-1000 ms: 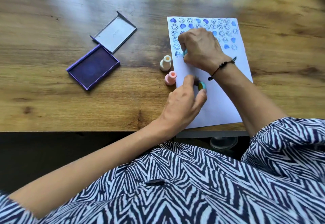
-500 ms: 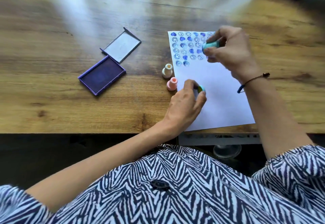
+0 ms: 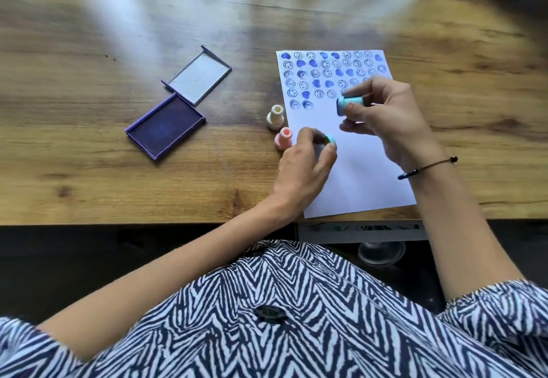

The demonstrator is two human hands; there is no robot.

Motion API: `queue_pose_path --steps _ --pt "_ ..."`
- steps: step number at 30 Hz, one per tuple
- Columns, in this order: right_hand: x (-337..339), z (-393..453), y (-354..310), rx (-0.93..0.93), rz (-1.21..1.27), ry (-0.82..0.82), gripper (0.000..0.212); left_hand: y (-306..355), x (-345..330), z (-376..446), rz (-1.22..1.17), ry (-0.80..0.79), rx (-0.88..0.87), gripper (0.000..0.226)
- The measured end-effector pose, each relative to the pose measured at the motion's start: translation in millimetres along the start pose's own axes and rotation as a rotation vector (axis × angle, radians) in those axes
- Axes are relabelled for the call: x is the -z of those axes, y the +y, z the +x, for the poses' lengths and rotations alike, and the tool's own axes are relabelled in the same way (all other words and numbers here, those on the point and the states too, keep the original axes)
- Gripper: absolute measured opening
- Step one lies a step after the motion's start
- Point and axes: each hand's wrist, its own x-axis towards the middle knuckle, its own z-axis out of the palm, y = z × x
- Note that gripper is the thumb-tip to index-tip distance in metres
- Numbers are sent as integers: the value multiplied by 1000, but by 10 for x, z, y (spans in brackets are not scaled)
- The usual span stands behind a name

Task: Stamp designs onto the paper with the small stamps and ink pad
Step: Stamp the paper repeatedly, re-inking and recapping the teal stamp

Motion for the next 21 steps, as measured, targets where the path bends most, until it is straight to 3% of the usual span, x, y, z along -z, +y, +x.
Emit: queue_pose_path --steps 8,21 --pt "58 -289 -14 -46 169 -112 18 29 89 5 -276 -1 63 21" --pt "-39 -448 -15 0 77 -146 23 33 170 -61 -300 -8 13 17"
